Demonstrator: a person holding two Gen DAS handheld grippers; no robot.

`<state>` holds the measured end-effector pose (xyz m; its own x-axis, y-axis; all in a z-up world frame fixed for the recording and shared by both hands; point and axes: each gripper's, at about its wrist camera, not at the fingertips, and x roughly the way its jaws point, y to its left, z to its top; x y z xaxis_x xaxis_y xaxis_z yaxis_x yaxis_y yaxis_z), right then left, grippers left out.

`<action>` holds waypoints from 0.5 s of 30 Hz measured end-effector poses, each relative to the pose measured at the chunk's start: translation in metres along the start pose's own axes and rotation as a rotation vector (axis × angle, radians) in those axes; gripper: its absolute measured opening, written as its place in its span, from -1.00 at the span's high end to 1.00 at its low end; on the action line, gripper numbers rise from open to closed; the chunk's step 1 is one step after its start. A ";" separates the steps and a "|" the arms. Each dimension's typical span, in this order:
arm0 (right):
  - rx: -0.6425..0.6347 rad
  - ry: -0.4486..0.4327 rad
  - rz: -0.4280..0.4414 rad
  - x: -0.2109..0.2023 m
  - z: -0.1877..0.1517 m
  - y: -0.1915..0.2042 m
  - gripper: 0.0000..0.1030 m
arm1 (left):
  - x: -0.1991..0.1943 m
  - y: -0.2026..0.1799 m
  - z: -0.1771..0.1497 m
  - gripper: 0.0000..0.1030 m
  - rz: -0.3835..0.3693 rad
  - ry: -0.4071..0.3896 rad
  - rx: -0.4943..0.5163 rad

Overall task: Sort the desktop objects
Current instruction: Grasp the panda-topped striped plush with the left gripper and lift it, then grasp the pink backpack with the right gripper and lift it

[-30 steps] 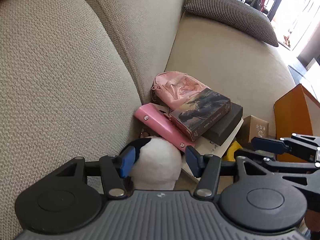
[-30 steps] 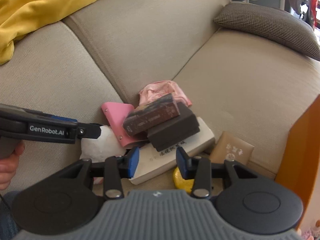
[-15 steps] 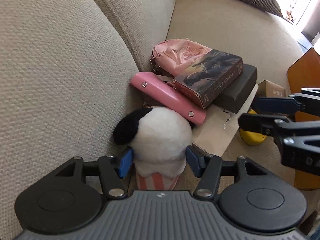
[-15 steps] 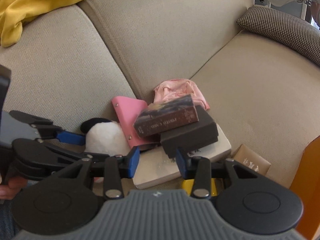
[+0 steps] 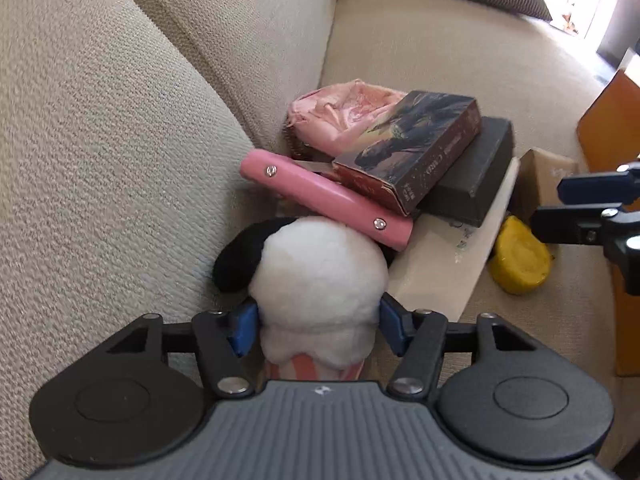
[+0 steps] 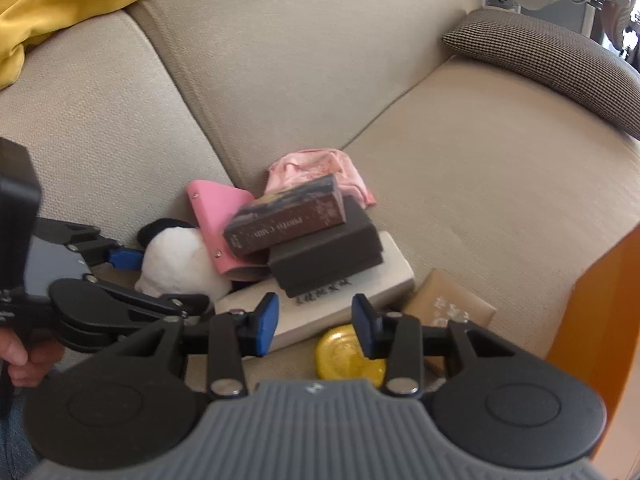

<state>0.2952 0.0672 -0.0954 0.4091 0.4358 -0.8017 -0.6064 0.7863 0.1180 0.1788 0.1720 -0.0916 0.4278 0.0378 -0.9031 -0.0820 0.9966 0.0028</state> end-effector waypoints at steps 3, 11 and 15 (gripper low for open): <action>0.020 0.009 -0.037 -0.007 -0.008 -0.009 0.16 | -0.006 -0.002 -0.004 -0.34 -0.063 -0.001 0.017; 0.051 0.032 -0.066 -0.017 -0.019 -0.016 0.16 | -0.013 -0.020 -0.008 -0.30 -0.299 0.019 0.028; 0.004 0.009 -0.027 -0.019 -0.007 0.000 0.16 | -0.014 -0.019 -0.008 -0.30 -0.204 0.017 0.000</action>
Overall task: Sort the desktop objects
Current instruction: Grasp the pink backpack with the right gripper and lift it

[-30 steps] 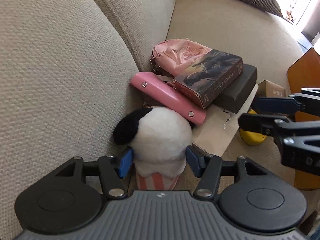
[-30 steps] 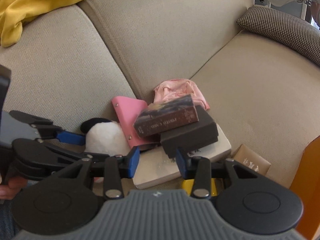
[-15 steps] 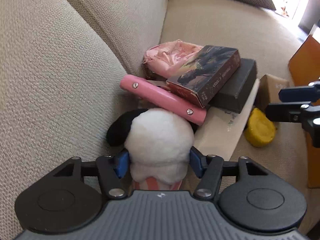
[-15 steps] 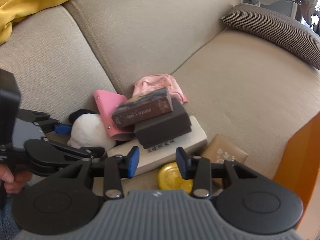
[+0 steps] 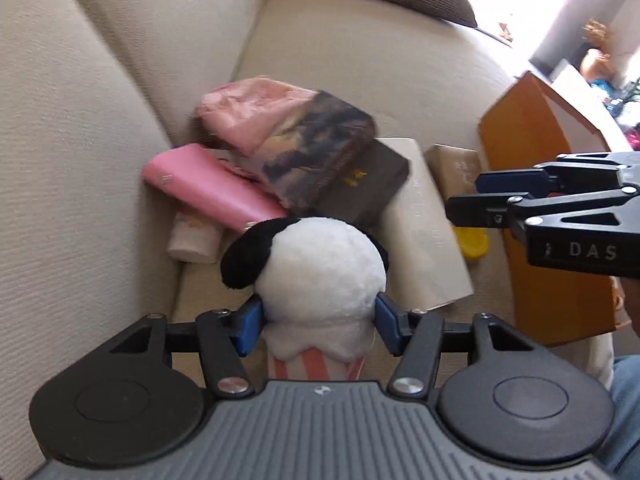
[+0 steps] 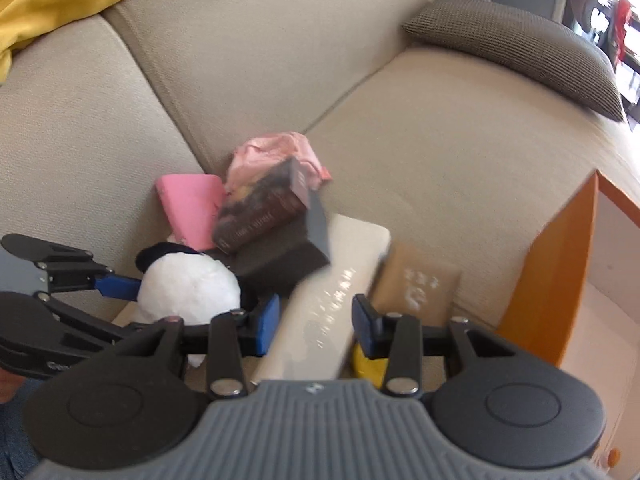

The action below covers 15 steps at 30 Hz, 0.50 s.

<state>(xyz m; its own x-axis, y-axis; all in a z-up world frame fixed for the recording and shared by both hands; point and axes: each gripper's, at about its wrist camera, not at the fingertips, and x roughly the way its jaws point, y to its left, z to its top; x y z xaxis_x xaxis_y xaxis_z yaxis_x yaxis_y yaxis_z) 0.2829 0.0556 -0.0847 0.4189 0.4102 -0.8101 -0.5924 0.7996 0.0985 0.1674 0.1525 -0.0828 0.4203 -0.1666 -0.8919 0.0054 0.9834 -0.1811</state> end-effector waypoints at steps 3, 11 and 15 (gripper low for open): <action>-0.047 -0.016 0.039 0.004 0.013 0.012 0.16 | -0.011 0.018 0.001 -0.30 -0.009 -0.007 -0.099; -0.139 -0.007 0.092 0.043 0.062 0.037 0.16 | -0.030 0.038 0.010 -0.28 0.032 -0.070 -0.242; -0.147 0.028 0.072 0.072 0.093 0.029 0.16 | -0.046 0.037 0.026 -0.28 0.051 -0.125 -0.239</action>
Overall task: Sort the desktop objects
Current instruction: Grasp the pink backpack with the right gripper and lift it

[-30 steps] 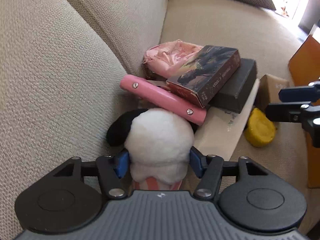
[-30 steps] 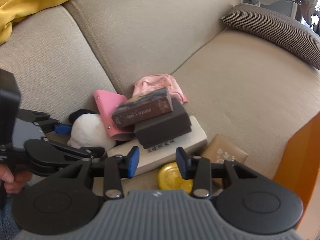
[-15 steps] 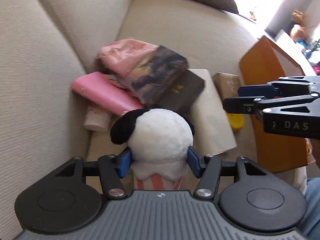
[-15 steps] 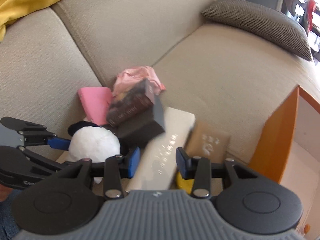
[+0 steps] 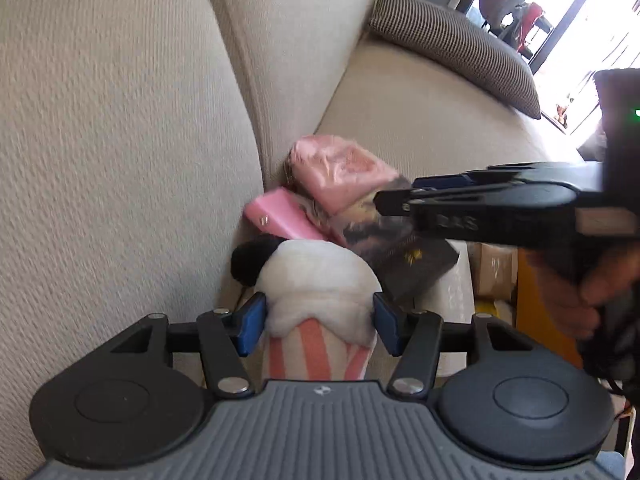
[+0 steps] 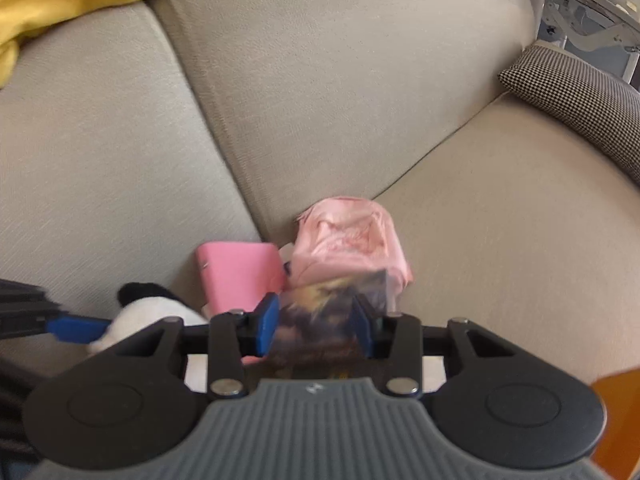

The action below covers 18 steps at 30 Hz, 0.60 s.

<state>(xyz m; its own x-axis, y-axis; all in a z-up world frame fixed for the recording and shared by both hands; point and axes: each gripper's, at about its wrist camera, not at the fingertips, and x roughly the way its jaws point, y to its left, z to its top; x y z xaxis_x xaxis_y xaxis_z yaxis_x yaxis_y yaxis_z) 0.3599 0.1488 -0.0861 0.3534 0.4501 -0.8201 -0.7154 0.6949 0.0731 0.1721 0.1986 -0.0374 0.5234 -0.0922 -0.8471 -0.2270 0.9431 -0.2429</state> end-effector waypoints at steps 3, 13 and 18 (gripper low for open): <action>0.050 0.022 0.007 0.019 0.022 -0.022 0.16 | -0.006 0.000 0.013 -0.27 0.009 -0.042 0.005; 0.128 0.157 -0.002 0.086 0.046 -0.061 0.15 | 0.008 -0.009 0.055 -0.27 0.035 -0.161 0.032; 0.244 0.167 0.100 0.099 0.042 -0.079 0.36 | 0.023 -0.009 0.063 -0.27 0.050 -0.144 0.015</action>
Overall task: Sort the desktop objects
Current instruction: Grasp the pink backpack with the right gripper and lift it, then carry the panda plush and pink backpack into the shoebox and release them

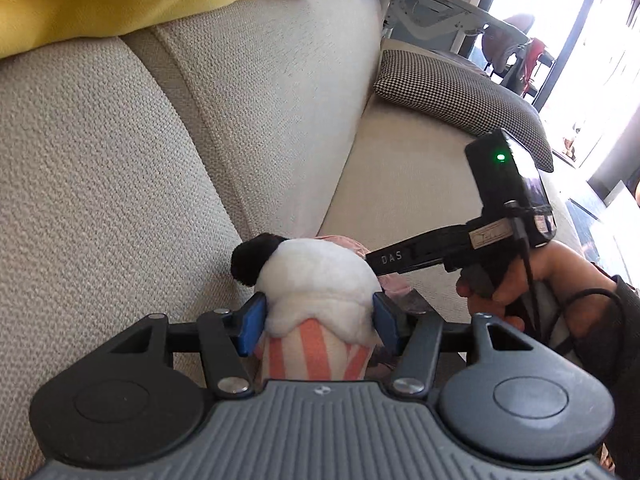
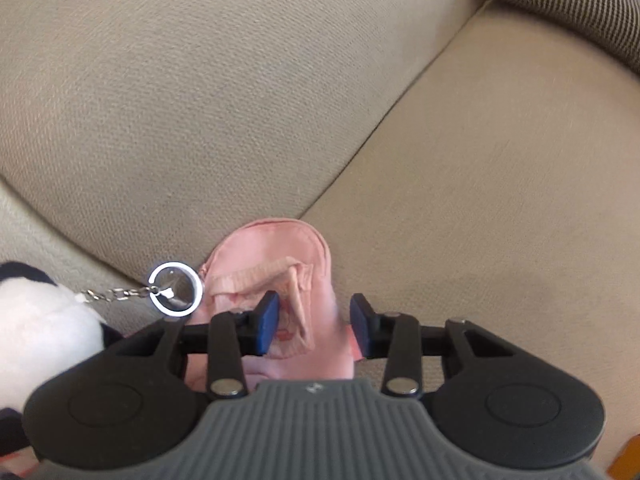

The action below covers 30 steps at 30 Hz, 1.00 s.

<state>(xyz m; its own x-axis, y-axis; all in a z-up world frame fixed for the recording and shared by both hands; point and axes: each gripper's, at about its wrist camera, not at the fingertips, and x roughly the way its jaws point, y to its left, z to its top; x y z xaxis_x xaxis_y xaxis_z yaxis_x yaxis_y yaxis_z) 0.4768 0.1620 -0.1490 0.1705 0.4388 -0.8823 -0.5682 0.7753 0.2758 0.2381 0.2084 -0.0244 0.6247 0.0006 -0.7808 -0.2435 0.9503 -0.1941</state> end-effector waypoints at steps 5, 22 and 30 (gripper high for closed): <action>0.007 -0.058 0.030 -0.020 -0.009 0.002 0.73 | 0.003 0.005 0.000 -0.27 0.008 0.007 -0.024; -0.015 -0.463 -0.234 -0.261 -0.151 -0.007 0.78 | -0.084 -0.070 -0.009 -0.27 -0.191 -0.115 0.031; 0.073 -0.438 -0.427 -0.339 -0.273 -0.051 0.78 | -0.084 -0.170 -0.032 -0.27 -0.427 -0.033 0.136</action>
<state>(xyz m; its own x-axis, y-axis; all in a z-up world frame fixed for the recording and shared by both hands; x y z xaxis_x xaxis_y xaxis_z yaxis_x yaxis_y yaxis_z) 0.2285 -0.1501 0.0320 0.6942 0.2170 -0.6863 -0.3235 0.9458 -0.0283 0.2031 0.0365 0.0549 0.6718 -0.3928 -0.6280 0.1399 0.8998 -0.4132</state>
